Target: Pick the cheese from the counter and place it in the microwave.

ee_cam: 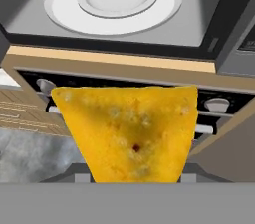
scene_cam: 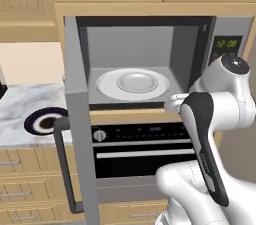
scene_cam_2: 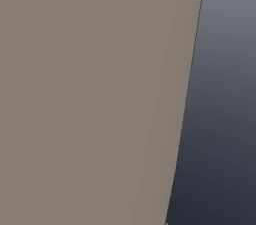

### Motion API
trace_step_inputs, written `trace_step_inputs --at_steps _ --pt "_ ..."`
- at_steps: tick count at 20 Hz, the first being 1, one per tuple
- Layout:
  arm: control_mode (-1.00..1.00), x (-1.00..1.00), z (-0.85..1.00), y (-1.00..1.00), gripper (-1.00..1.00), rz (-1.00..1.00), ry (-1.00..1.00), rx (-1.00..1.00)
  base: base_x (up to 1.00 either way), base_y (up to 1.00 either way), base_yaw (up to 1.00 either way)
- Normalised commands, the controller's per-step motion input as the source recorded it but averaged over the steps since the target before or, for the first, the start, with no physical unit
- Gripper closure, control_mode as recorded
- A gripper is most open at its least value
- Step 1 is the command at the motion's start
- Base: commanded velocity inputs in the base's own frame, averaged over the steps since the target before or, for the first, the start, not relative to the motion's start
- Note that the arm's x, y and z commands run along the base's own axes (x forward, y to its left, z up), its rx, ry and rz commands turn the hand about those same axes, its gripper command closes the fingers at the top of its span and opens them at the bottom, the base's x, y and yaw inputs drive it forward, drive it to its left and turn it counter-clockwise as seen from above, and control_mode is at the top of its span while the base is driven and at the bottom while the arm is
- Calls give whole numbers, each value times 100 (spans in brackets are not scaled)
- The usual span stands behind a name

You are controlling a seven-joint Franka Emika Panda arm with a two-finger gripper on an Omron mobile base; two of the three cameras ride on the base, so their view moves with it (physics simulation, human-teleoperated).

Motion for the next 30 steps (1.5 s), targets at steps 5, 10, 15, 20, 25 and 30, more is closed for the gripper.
trace_step_inputs --at_steps 5,10,15,20,25,30 --pt "100 0 0 0 100 0 0 0 44 0 2" --pt "100 0 0 0 100 0 0 0 32 0 4" --pt "100 0 0 0 100 0 0 0 -1 0 5" --pt "-100 0 0 3 100 0 -7 0 -12 2 4" --pt "-100 38 0 21 100 0 -20 0 0 0 0" --pt "-100 66 14 41 100 0 -11 0 0 0 0"
